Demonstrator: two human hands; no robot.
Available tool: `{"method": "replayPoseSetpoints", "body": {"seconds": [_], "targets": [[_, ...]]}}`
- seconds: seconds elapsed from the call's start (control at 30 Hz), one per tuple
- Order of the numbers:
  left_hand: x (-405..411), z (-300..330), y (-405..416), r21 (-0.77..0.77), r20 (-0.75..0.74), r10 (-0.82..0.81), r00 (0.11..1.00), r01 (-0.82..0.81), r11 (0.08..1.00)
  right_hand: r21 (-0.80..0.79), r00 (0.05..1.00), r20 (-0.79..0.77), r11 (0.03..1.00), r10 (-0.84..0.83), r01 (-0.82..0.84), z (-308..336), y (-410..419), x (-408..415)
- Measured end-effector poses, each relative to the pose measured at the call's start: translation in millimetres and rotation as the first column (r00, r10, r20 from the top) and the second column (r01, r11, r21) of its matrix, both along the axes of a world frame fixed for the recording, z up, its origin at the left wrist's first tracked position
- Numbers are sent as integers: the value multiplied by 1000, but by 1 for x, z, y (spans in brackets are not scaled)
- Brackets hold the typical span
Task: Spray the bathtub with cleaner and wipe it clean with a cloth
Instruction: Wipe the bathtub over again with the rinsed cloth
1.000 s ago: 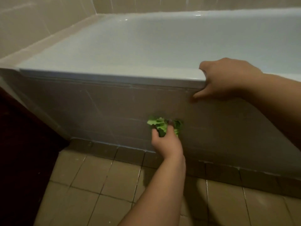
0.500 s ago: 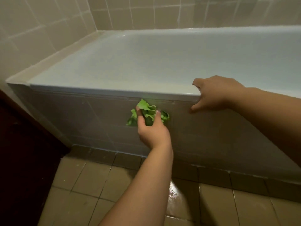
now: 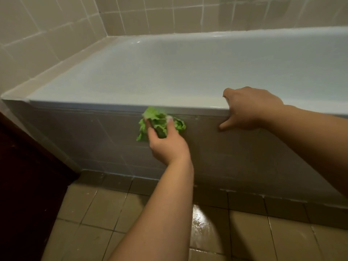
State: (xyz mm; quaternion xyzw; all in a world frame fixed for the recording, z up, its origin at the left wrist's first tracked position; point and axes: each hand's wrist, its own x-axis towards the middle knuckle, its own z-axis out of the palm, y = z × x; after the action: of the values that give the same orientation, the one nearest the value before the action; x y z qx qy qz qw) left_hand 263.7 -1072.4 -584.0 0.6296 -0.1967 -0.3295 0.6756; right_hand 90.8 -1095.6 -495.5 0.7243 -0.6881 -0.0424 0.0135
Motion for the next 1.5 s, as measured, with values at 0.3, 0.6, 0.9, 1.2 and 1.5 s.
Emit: {"method": "replayPoseSetpoints", "body": {"seconds": [0.3, 0.6, 0.9, 1.2, 1.5], "targets": [[-18, 16, 26, -63, 170, -225, 959, 238, 969, -79, 992, 101, 995, 70, -62, -3, 11, -23], [22, 86, -26, 168, 824, -451, 343, 613, 772, -175, 755, 654, 982, 58, 77, 3, 23, -48], [81, 113, -95, 214, 759, -605, 240, 785, 581, -259, 600, 756, 961, 262, -93, 8, -4, 5], [88, 93, -121, 686, 719, -633, -287, 437, 582, -376, 611, 688, 912, 392, -163, -3, -28, 40], [90, 85, -134, 691, 714, -625, -316, 461, 556, -540, 732, 482, 822, 481, -184, -15, -26, 43]]}}
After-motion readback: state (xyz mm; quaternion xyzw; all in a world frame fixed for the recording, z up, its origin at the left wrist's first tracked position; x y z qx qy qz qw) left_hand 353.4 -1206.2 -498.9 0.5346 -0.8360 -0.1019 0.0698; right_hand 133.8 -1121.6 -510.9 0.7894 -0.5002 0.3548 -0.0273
